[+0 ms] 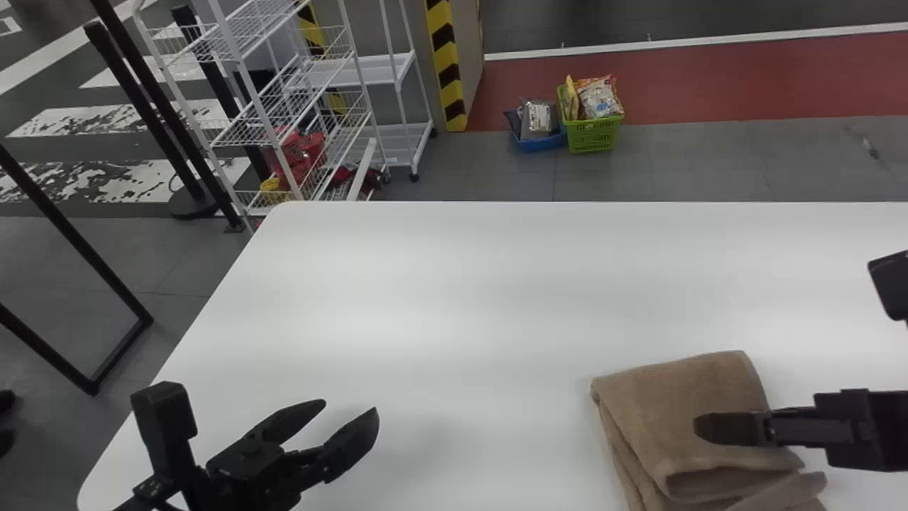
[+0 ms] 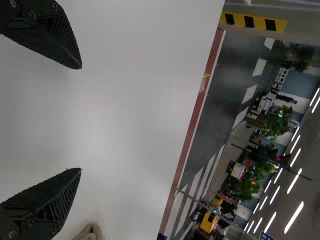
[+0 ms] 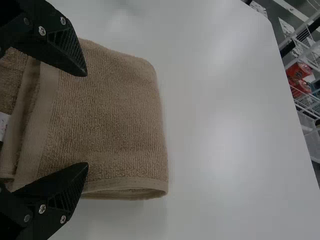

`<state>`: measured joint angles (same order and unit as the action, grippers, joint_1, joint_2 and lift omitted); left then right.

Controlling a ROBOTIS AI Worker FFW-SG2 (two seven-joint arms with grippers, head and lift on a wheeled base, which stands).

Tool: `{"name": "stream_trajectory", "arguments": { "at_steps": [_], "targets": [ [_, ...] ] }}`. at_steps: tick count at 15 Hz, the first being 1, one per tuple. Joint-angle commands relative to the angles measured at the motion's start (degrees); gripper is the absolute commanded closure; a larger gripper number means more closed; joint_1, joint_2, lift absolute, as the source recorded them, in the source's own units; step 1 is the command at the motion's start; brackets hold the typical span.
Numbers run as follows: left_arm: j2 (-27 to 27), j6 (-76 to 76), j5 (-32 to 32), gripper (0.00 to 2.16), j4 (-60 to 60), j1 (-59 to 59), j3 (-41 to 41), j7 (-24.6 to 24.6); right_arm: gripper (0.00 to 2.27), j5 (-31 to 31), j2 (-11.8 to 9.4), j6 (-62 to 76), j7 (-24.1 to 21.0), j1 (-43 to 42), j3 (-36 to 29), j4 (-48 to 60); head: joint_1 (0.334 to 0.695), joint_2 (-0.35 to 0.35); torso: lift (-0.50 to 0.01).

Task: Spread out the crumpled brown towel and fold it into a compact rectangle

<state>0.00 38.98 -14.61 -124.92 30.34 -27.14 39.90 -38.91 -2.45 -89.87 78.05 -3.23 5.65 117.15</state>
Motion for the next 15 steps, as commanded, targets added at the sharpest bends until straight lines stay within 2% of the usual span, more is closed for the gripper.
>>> {"name": "stream_trajectory", "arguments": {
  "at_steps": [1,3,7,10,13,15],
  "targets": [
    [0.1,0.0,-0.2,0.08,0.1,0.2,-0.5,0.1,0.22,-0.7,0.0,-0.2,0.3,0.4,2.3,1.9,0.695,0.247,-0.127],
    [0.1,-0.2,-0.3,0.08,0.2,0.2,-0.7,0.4,0.22,-1.2,-0.2,-0.2,0.3,0.9,3.7,4.6,0.695,0.271,-0.127],
    [0.1,-0.2,-0.3,0.08,0.1,0.2,-0.7,0.4,0.22,-6.3,-3.3,-0.2,0.3,4.2,8.1,7.7,0.695,0.290,-0.127],
    [0.1,-0.2,-0.2,0.08,0.2,0.2,-0.5,0.1,0.22,-7.0,-5.0,-0.2,0.3,6.1,8.2,8.2,0.695,0.284,-0.127],
    [0.1,-0.2,-0.2,0.08,0.2,0.2,-0.5,0.1,0.22,-7.4,-5.6,-0.2,0.3,8.1,8.3,10.1,0.695,0.272,-0.127],
    [0.1,-0.2,-0.2,0.08,0.2,0.2,-0.5,0.1,0.22,-7.3,-7.2,-0.2,0.3,9.3,8.3,12.2,0.695,0.271,-0.127]
  ]
}}
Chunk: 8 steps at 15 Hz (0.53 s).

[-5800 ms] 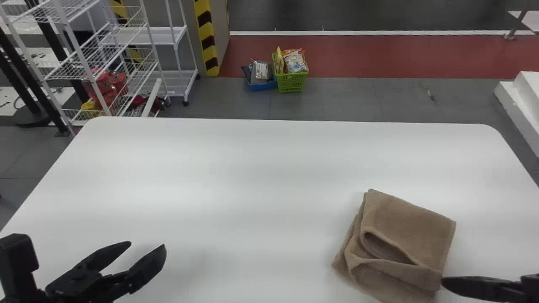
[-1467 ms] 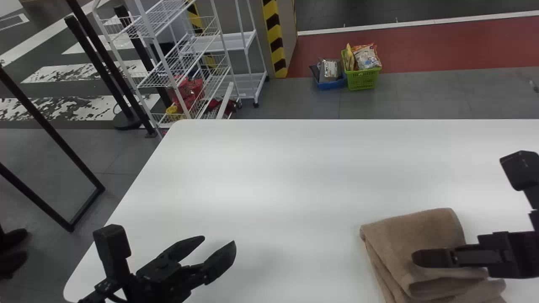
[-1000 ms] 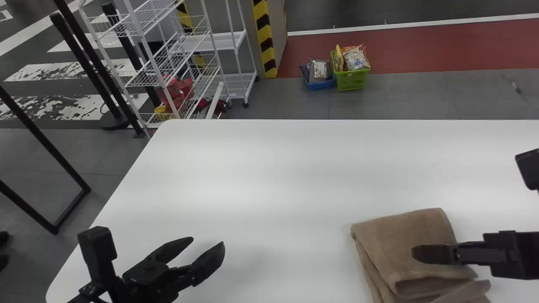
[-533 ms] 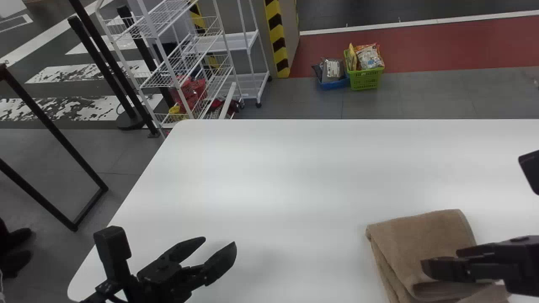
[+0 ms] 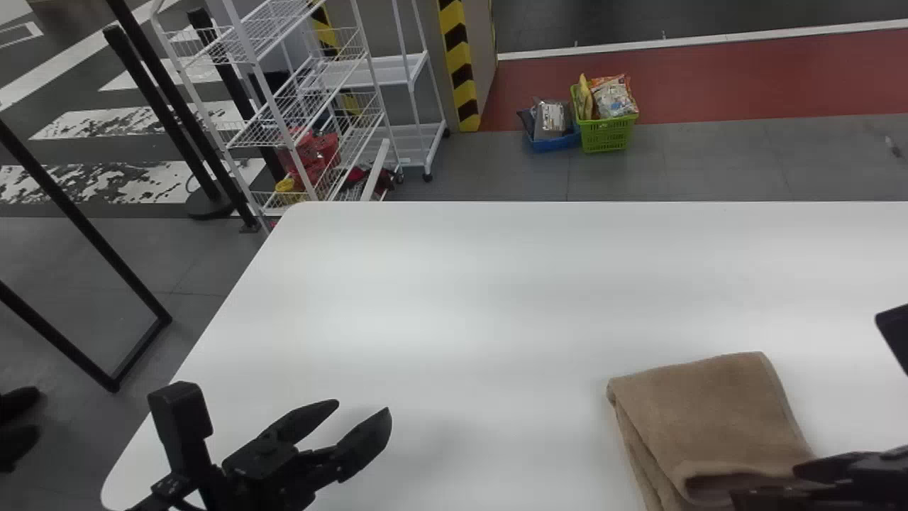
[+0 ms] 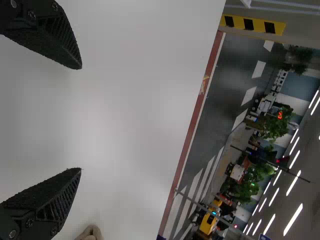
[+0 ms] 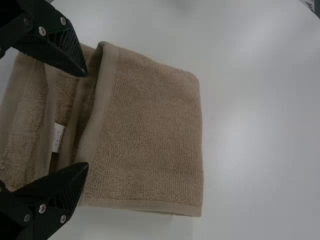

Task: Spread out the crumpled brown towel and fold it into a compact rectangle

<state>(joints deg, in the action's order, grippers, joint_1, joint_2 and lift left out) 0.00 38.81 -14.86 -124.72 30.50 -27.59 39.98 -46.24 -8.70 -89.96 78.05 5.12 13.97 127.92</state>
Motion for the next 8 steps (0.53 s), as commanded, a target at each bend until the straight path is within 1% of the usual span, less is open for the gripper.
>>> {"name": "stream_trajectory", "arguments": {
  "at_steps": [1,4,6,7,8],
  "targets": [
    [0.1,0.0,0.0,0.08,0.0,0.0,0.0,-0.1,0.22,0.0,-1.6,-0.1,0.3,1.8,0.1,2.0,0.695,0.268,-0.127],
    [0.1,0.0,0.1,0.08,0.1,-0.1,0.2,-0.2,0.22,-0.2,-3.9,-0.1,0.3,4.1,0.3,2.2,0.695,0.257,-0.127],
    [0.1,0.0,0.1,0.08,0.2,-0.2,0.2,-0.3,0.22,0.1,-4.7,-0.1,0.3,5.3,0.0,2.3,0.695,0.249,-0.127],
    [0.1,0.0,0.1,0.08,0.2,-0.3,0.2,-0.2,0.22,1.0,-4.7,-0.1,0.3,5.7,-0.5,3.7,0.695,0.244,-0.127],
    [0.1,0.0,0.1,0.08,0.2,-0.4,0.2,-0.2,0.22,2.6,-4.0,-0.1,0.3,5.7,-1.5,7.3,0.695,0.239,-0.127]
  ]
}}
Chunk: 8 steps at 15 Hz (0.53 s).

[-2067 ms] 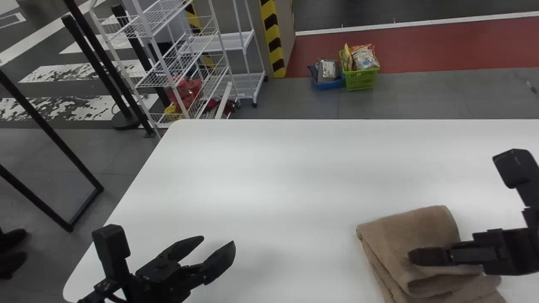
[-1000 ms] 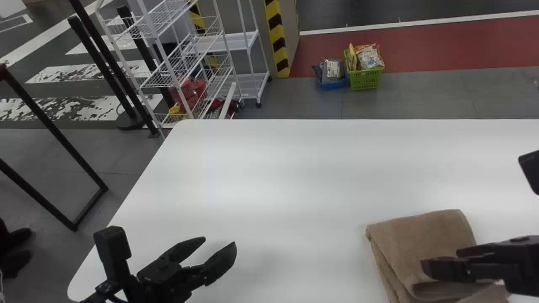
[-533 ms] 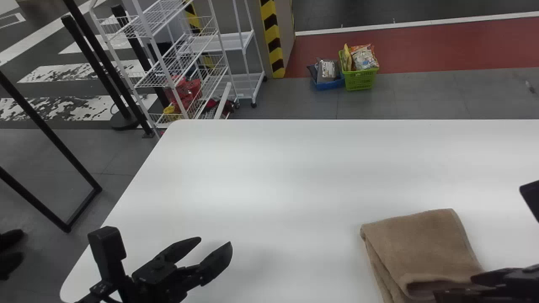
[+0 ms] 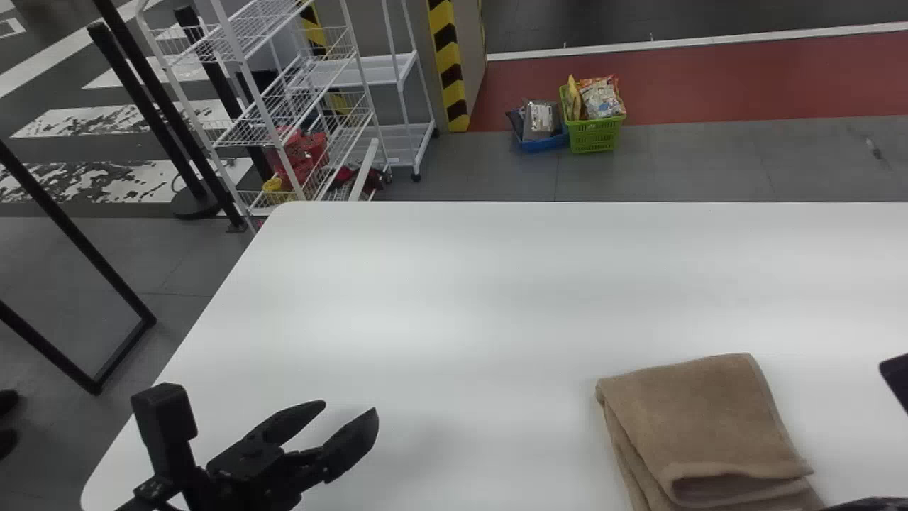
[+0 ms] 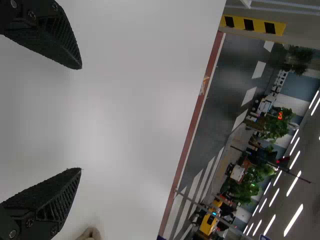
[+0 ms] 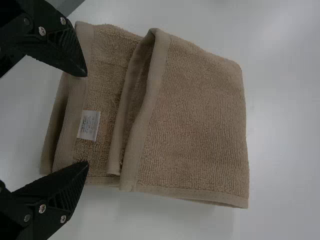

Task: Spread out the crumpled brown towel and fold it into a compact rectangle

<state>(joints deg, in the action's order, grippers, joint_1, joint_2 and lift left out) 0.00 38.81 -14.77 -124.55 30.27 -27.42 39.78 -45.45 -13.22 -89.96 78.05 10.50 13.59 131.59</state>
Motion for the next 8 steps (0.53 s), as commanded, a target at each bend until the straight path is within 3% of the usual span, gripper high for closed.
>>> {"name": "stream_trajectory", "arguments": {
  "at_steps": [1,3,5,6,8],
  "targets": [
    [0.1,0.0,0.0,0.08,0.0,-0.1,0.3,0.0,0.22,2.3,1.5,-0.1,0.3,0.4,-1.5,6.1,0.695,0.240,-0.127],
    [0.1,0.2,0.0,0.08,-0.3,0.1,0.3,0.2,0.22,-1.9,1.3,1.8,0.3,-0.2,1.5,8.3,0.695,0.253,-0.127],
    [0.1,0.0,0.0,0.08,-0.5,0.3,0.0,0.2,0.20,-5.9,1.1,14.1,0.3,-0.2,4.7,9.1,0.695,0.267,-0.127],
    [0.1,0.0,0.0,0.08,-0.6,0.4,-0.1,0.4,0.16,-10.8,0.5,19.5,0.3,-0.7,7.5,9.1,0.695,0.275,-0.127],
    [0.1,0.2,0.0,0.08,-1.0,0.7,0.0,0.3,0.10,-14.8,-1.0,23.9,0.3,-1.5,11.7,8.5,0.695,0.290,-0.127]
  ]
}}
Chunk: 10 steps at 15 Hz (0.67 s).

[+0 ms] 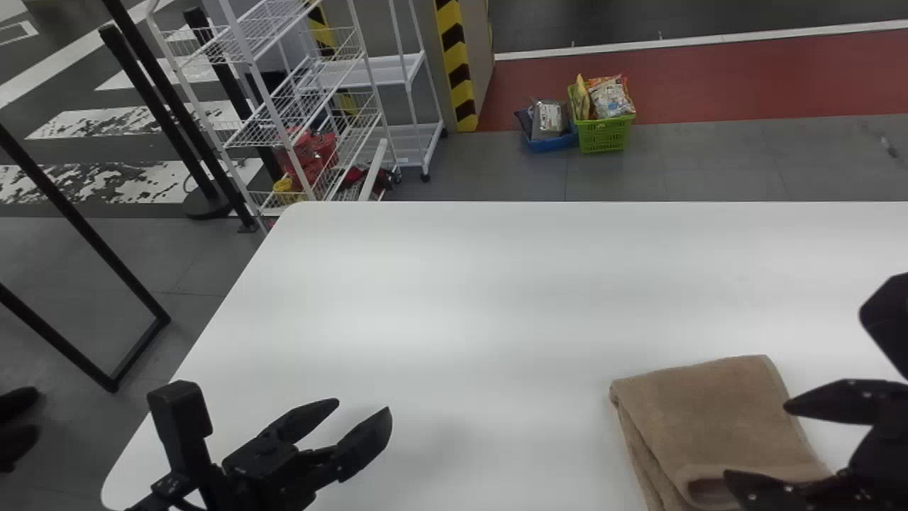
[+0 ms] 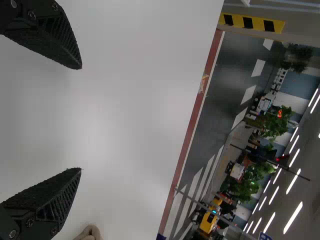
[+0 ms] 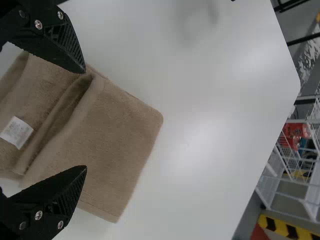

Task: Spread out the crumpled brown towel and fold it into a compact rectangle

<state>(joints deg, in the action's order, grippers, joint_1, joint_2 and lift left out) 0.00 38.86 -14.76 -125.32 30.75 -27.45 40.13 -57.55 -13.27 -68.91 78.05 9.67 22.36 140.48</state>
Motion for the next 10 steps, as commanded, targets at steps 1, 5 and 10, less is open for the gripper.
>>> {"name": "stream_trajectory", "arguments": {
  "at_steps": [1,5,10],
  "targets": [
    [0.1,0.1,0.0,0.08,-0.4,0.3,0.1,-0.1,0.14,-3.3,-1.9,2.9,0.3,-1.1,4.4,-0.5,0.695,0.295,-0.127],
    [0.1,0.1,0.3,0.08,-1.1,0.5,0.5,-0.8,0.18,-9.4,-4.6,6.4,0.3,0.2,8.6,-1.3,0.695,0.321,-0.127],
    [0.1,0.1,1.1,0.08,-1.0,0.5,1.3,-0.9,0.22,-10.8,-7.2,8.5,0.3,0.8,8.1,-3.7,0.695,0.293,-0.127]
  ]
}}
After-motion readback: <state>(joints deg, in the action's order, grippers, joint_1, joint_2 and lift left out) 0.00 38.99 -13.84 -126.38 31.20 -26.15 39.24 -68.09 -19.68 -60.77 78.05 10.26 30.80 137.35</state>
